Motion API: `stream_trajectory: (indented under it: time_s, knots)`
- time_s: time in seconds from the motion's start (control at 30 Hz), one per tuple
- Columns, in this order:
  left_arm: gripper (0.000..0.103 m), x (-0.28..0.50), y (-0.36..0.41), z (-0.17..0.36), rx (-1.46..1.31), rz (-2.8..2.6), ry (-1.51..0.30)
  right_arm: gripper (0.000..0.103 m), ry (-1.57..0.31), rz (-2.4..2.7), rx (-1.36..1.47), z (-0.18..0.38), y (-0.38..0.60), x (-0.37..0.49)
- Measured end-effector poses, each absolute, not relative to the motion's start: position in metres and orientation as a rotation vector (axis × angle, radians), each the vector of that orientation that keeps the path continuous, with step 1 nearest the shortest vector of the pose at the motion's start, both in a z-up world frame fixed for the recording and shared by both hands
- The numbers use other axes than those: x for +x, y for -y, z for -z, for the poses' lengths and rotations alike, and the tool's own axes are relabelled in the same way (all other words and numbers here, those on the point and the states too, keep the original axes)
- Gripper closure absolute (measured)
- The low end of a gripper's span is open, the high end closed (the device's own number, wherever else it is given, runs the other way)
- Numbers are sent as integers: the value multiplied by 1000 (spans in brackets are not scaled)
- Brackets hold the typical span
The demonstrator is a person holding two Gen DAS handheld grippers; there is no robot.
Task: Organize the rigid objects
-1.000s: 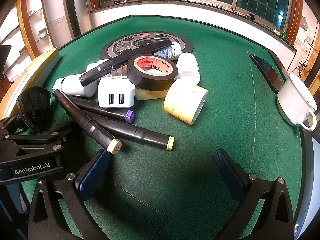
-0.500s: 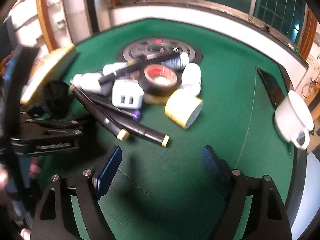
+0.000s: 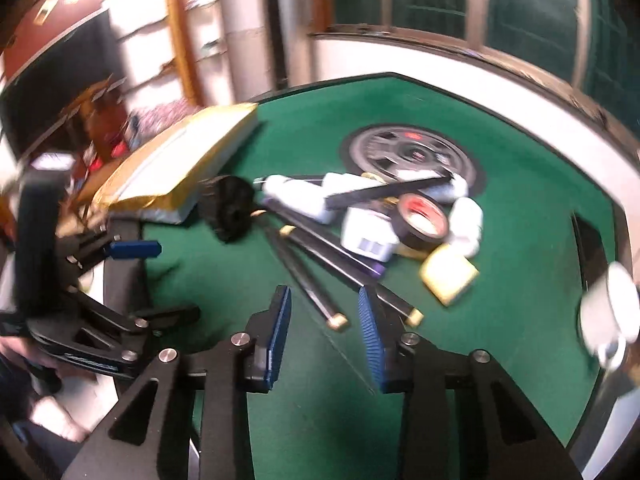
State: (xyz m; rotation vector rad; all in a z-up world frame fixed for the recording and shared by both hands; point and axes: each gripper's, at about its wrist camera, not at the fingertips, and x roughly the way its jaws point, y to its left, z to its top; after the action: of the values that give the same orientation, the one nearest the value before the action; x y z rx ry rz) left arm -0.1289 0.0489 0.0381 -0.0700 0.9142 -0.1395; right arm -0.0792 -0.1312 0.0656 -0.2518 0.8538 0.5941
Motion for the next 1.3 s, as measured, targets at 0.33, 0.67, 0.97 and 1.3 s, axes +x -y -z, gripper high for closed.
stream_trajectory:
  time_s: [0.33,0.67,0.97,1.3]
  knots:
    - [26,-151,-78,-41,-146,160,-886,75,-1048,-603,-325,-15,91,-25]
    - [26,-132,-83,-56,-200,174,-886,89,-1017,-590,-251,-21,86,-49]
    - [26,-56,-54,-65,-106,73,-938,89,-853,-592,16,-60,142,-59]
    - [72,-8,-53,-28,-86,-5,-1016,89,-838,-611,70,-64,147,-61]
